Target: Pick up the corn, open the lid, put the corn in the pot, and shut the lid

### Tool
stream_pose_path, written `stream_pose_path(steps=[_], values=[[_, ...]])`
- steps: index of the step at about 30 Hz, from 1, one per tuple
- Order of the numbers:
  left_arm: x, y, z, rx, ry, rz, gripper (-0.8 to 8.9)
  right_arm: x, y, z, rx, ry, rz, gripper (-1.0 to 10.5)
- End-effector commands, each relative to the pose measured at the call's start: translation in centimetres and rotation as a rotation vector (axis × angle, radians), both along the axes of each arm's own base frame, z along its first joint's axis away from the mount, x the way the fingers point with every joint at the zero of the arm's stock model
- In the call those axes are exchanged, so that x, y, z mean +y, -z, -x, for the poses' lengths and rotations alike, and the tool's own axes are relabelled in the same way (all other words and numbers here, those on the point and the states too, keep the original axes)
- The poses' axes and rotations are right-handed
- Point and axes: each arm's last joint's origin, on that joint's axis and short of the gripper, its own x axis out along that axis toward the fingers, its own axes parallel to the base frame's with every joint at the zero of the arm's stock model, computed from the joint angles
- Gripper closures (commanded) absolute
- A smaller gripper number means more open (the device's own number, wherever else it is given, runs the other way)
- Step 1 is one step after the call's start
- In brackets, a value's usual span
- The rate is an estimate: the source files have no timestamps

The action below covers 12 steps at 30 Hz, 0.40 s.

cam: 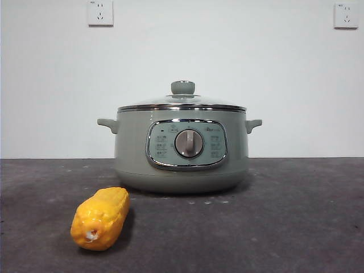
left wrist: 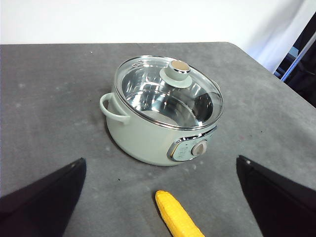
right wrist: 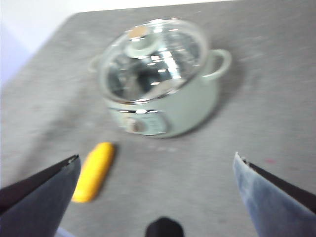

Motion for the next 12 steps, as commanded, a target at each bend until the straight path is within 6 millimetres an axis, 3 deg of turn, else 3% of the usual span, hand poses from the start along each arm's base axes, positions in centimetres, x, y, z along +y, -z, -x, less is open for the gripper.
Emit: stream_pose_path(steps=[1, 6, 12], values=[[0.0, -0.1, 0.1, -0.009, 0.008, 0.0, 2.03, 0.3, -0.3, -0.6, 0.018, -0.061, -0.089, 2.9], [0.0, -0.1, 0.1, -0.009, 0.008, 0.0, 2.03, 1.8, 0.3, -2.6, 0.103, -0.168, -0.13, 3.3], [0.0, -0.1, 0.1, -0.009, 0.008, 0.0, 2.03, 6.2, 1.8, -4.9, 0.217, -0.301, -0.081, 3.2]])
